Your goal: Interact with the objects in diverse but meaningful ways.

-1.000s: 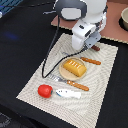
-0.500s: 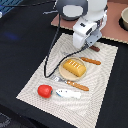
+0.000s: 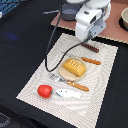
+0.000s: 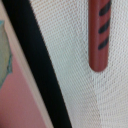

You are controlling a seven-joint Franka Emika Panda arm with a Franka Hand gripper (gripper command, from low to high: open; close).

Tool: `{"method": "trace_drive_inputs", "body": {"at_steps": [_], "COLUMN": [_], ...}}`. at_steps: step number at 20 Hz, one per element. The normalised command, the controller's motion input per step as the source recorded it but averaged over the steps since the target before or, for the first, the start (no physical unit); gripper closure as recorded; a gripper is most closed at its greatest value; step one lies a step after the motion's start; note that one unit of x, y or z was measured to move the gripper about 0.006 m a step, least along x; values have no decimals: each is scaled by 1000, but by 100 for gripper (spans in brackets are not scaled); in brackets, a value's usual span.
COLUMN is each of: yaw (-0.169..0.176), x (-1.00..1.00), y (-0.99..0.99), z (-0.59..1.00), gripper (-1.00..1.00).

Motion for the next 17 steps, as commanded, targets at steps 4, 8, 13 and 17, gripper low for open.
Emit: {"method": "trace_drive_inputs", "body": {"at_steps": [4,8,13,17], "yaw": [0,0,-3,-35], "x": [6,58,382,399], "y": [244,195,223,121], "z": [1000,1000,959,511], "gripper": [-100,-100,-100,-100]}}
